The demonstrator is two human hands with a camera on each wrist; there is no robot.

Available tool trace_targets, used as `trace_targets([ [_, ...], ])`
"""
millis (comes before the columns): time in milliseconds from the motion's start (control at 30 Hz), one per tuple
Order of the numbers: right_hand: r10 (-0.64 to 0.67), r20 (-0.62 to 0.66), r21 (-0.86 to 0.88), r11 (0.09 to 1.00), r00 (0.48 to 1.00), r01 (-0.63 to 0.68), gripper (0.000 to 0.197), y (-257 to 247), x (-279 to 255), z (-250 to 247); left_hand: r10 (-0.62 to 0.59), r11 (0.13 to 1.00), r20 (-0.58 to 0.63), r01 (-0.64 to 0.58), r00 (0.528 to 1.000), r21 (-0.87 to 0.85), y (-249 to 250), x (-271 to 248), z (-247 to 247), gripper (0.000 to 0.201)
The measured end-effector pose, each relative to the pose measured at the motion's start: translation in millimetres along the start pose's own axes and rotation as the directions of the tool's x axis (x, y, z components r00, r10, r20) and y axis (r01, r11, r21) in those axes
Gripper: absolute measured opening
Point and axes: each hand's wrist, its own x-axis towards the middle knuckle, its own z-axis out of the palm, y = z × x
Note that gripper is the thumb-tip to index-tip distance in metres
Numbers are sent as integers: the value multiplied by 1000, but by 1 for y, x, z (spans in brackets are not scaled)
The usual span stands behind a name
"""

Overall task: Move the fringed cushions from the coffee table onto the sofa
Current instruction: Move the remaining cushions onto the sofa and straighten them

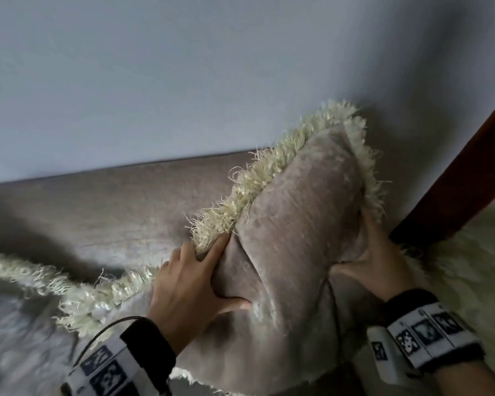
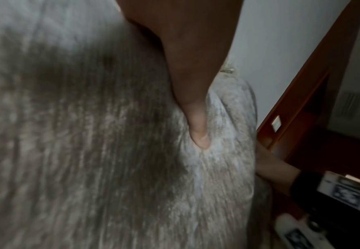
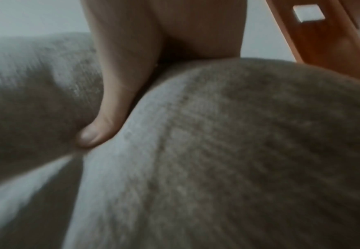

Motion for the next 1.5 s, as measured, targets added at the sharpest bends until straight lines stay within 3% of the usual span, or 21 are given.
trace_targets([
  [100,-113,75,-77,990,991,119,136,-34,34,-19,-91,992,-30,88,995,-85,-2,-8,-28,111],
  [200,-139,156,-208,963,978,170,142,-64,58,-17,-167,982,-31,163,986,-97,-22,-17,-32,114],
  [300,-72,221,-435,885,973,165,139,-66,62,25,-232,970,43,235,972,-67,-55,-27,2,114],
  [400,28,335,-598,779,942,189,138,-40,45,84,-260,966,163,254,952,53,-84,-31,50,129],
  [500,103,313,-531,843,944,84,143,3,17,112,-113,991,124,102,986,92,-86,-30,67,139],
  [600,13,268,-393,914,963,97,144,36,-8,116,175,977,49,-180,983,111,-66,-29,81,127],
  [667,-2,310,-383,915,951,126,143,49,-19,116,273,958,3,-272,962,94,-57,-31,89,111],
  [733,-14,323,-393,908,946,147,143,54,-22,119,252,966,12,-253,968,51,-54,-34,95,102],
  [900,24,326,-485,862,945,146,142,59,-10,140,160,980,169,-178,973,95,-59,-11,132,144],
  [1000,24,285,-517,845,958,133,145,61,-9,147,143,983,165,-160,976,94,-60,4,149,150],
  [1200,117,284,-626,775,951,92,144,53,-12,152,123,959,177,-163,976,232,-59,6,159,141],
  [1366,183,319,-653,753,930,76,135,31,-20,128,151,971,166,-178,974,157,-56,-13,128,140],
  [1500,241,251,-629,776,937,-31,132,32,-40,107,314,939,-25,-307,949,156,-51,-39,104,115],
])
